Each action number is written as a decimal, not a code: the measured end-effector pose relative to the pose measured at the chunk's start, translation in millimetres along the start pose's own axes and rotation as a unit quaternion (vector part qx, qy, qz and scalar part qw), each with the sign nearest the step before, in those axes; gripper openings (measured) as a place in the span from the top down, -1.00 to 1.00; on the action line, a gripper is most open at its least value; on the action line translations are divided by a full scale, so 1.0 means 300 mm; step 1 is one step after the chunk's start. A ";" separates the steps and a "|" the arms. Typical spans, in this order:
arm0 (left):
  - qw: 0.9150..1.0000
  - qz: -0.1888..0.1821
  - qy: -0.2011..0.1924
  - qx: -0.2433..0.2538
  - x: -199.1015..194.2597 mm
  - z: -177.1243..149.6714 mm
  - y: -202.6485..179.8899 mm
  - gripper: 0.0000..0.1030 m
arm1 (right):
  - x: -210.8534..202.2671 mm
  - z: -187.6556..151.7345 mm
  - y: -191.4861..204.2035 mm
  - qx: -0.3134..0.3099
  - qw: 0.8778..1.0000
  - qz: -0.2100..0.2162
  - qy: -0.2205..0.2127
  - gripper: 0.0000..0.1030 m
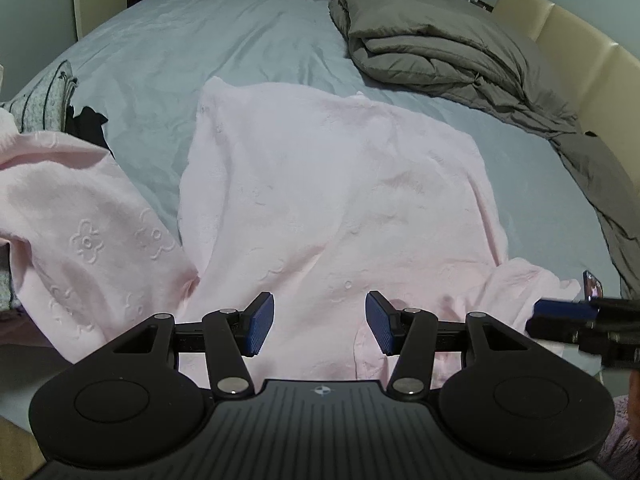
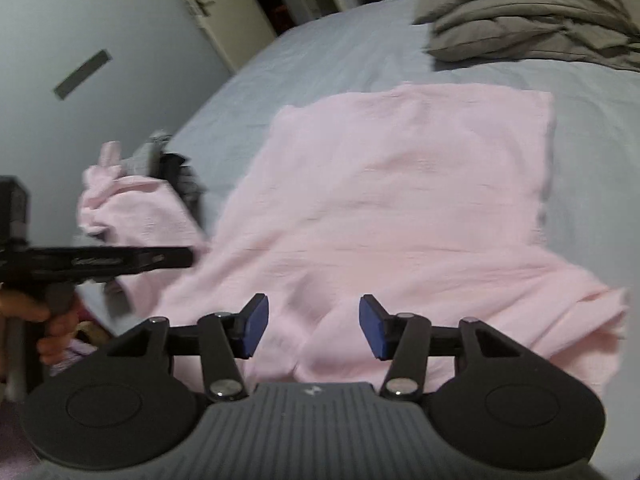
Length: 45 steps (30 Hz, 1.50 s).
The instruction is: Fold clothes
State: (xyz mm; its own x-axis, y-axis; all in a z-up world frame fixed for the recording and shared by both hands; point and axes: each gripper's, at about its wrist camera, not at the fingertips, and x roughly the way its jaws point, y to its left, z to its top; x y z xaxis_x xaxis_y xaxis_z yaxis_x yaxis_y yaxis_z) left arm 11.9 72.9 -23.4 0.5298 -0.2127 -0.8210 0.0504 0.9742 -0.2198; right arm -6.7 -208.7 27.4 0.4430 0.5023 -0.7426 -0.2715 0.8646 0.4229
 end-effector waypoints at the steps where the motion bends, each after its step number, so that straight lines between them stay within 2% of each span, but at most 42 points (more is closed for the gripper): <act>1: 1.000 0.001 0.001 0.002 0.003 -0.002 -0.001 0.05 | -0.004 -0.003 -0.020 0.007 1.000 -0.013 0.002 -0.05; 4: 1.000 -0.011 0.007 0.021 0.020 -0.012 -0.034 0.02 | -0.002 -0.010 -0.079 0.026 0.998 -0.048 0.012 -0.05; 7: 0.999 -0.027 0.013 0.043 0.042 -0.024 -0.076 -0.09 | 0.001 -0.016 -0.132 0.045 0.996 -0.073 0.017 -0.05; 12: 0.994 -0.068 0.045 0.079 0.122 -0.052 -0.174 -0.12 | -0.046 0.013 -0.212 0.078 0.992 -0.099 -0.011 -0.08; 15: 0.990 -0.061 0.065 0.105 0.191 -0.067 -0.225 -0.12 | -0.091 0.039 -0.255 0.092 0.988 -0.120 -0.040 -0.11; 18: 0.987 -0.036 0.084 0.129 0.254 -0.078 -0.249 -0.12 | -0.127 0.054 -0.294 0.104 0.983 -0.135 -0.061 -0.15; 19: 0.987 -0.034 0.090 0.132 0.268 -0.081 -0.250 -0.04 | -0.138 0.054 -0.308 0.107 0.982 -0.140 -0.066 -0.15; 20: 0.986 -0.041 0.094 0.131 0.275 -0.083 -0.246 0.32 | -0.146 0.053 -0.321 0.110 0.981 -0.144 -0.068 -0.15; 22: 0.985 -0.061 0.105 0.120 0.279 -0.076 -0.239 0.81 | -0.155 0.045 -0.348 0.119 0.979 -0.150 -0.066 -0.16; 23: 0.986 -0.068 0.105 0.114 0.274 -0.068 -0.236 0.87 | -0.157 0.041 -0.362 0.124 0.979 -0.151 -0.063 -0.16; 26: 0.989 -0.096 0.071 0.091 0.218 -0.016 -0.225 0.96 | -0.162 0.030 -0.396 0.140 0.976 -0.154 -0.058 -0.16; 30: 0.990 -0.139 0.002 0.035 0.101 0.096 -0.182 0.97 | -0.169 0.025 -0.406 0.140 0.976 -0.159 -0.059 -0.16; 35: 0.986 -0.150 -0.068 -0.005 -0.037 0.253 -0.099 0.98 | -0.183 0.023 -0.402 0.127 0.976 -0.166 -0.066 -0.16; 38: 0.986 -0.135 -0.094 -0.024 -0.079 0.331 -0.042 0.98 | -0.185 0.019 -0.400 0.121 0.977 -0.163 -0.067 -0.16; 41: 0.988 -0.107 -0.108 -0.020 -0.094 0.398 -0.001 0.98 | -0.176 0.016 -0.398 0.117 0.978 -0.161 -0.063 -0.16; 45: 0.994 -0.059 -0.087 -0.020 -0.059 0.429 0.042 0.98 | -0.155 0.013 -0.380 0.100 0.983 -0.145 -0.054 -0.16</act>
State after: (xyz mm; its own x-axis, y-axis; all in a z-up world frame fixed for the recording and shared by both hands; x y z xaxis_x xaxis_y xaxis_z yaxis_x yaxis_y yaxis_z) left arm 112.2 98.4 56.1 0.6603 -0.3065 -0.6857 0.0894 0.9385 -0.3334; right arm 7.1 -330.5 15.8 0.5676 0.2242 -0.7922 0.0475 0.9517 0.3034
